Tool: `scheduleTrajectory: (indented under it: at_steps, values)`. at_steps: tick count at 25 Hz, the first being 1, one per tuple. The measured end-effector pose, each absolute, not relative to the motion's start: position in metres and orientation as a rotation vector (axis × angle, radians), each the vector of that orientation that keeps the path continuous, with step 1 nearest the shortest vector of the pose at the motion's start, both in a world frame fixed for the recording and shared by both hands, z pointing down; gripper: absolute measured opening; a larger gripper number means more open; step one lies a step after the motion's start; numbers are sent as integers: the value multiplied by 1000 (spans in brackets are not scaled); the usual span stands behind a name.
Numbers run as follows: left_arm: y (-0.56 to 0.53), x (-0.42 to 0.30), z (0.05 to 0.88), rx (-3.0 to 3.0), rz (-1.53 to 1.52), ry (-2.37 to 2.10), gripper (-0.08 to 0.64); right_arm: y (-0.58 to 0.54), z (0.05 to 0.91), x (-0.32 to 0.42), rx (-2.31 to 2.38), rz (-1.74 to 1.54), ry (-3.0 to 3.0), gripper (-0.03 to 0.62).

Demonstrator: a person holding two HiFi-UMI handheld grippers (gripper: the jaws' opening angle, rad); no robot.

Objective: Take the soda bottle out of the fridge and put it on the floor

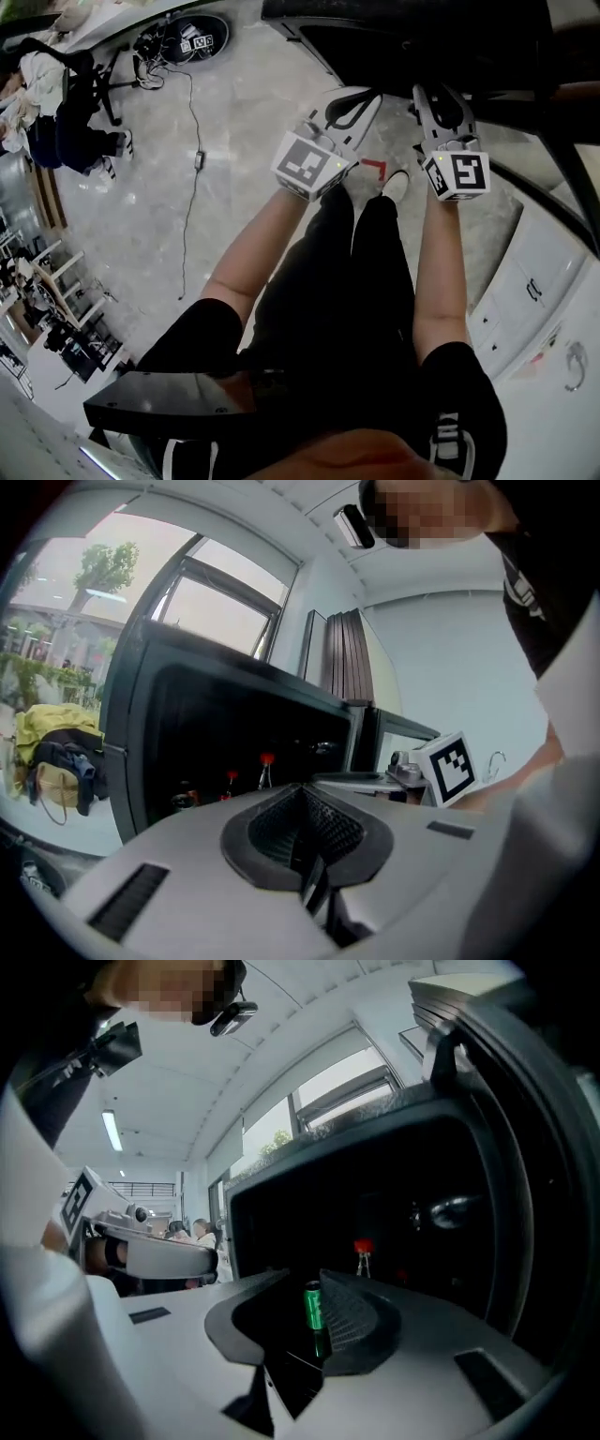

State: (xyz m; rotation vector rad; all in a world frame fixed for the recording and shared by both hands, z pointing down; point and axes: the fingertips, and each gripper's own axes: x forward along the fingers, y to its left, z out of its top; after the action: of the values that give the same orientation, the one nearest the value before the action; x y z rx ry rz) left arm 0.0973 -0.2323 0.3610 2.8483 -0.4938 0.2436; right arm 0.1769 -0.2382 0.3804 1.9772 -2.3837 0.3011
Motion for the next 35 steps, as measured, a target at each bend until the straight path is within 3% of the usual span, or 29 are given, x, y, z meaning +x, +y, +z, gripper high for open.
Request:
scheduleTrajectory:
  at_steps: [8,13,22,35]
  values:
    - [-268,111,425,2874,201,-460,0,-283,430,197,2123,242,-2315,231]
    - [-282,115,445,2845,195,-447,0,-311,445,214,2118,234,-2265,303]
    - [-301,129,452,2851,174,-426,0,-351,462,232,2099,237,-2227,333]
    - [-309,128,457,2847,167,-454,0,-389,458,234,2060,143,-2200,323]
